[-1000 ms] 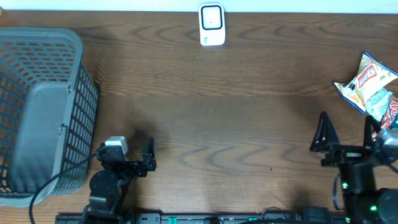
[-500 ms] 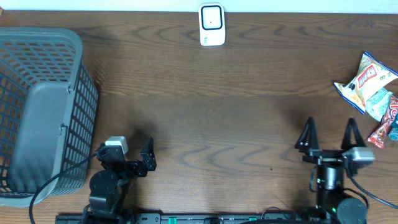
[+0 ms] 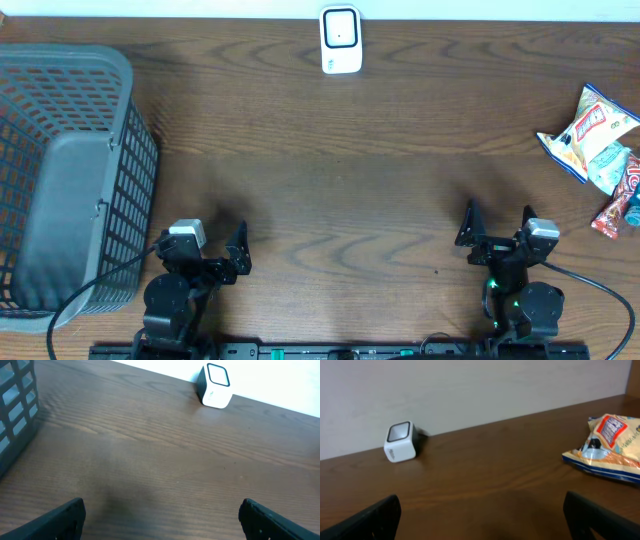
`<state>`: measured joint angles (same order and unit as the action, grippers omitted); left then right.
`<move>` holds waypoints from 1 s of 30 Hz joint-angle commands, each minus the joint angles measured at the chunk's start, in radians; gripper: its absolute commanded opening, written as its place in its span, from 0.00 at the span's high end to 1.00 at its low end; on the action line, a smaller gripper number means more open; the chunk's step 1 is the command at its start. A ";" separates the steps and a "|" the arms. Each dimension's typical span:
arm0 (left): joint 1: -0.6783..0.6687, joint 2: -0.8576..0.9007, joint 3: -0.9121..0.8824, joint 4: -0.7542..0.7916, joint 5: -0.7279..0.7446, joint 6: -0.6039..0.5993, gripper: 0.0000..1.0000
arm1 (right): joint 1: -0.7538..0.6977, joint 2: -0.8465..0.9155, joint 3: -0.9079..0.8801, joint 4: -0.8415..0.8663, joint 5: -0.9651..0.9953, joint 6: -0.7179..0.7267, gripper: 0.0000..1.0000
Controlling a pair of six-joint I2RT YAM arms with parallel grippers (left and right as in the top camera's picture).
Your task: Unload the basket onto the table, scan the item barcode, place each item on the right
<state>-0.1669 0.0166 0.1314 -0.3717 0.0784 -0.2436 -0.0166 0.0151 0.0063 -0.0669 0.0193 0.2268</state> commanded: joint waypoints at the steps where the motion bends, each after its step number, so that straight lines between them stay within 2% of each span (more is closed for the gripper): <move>1: -0.004 -0.005 -0.016 -0.017 -0.005 -0.009 0.02 | 0.006 -0.010 -0.001 -0.007 0.005 0.001 0.01; 30: 0.005 -0.015 -0.016 -0.017 -0.005 -0.010 0.02 | -0.002 -0.010 -0.001 -0.005 0.005 0.001 0.01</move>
<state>-0.1661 0.0147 0.1314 -0.3717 0.0784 -0.2436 -0.0170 0.0128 0.0063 -0.0685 0.0193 0.2268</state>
